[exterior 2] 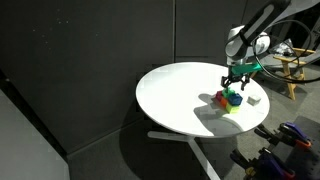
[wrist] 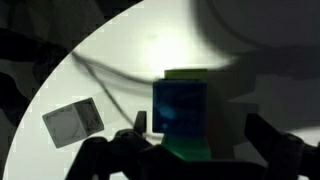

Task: Put the blue block on top of the yellow block.

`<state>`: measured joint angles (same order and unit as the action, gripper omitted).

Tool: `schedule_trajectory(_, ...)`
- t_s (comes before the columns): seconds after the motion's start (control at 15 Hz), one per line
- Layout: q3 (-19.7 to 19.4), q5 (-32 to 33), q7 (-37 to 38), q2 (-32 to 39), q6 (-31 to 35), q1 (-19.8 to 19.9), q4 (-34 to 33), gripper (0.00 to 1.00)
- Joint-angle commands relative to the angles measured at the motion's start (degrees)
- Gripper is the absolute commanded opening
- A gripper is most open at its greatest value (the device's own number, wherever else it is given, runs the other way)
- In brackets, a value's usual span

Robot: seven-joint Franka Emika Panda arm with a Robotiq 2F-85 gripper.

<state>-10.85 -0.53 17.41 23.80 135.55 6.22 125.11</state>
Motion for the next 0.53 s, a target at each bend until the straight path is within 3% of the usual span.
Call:
schedule_trajectory(0.0, 0.7, -1.1, -2.3, -3.7, 2.1, 0.4, 1.9, 1.0)
schedule_trajectory(0.47, 2.0, -1.7, -4.7, -8.8, 3.9, 0.3, 5.0, 1.0)
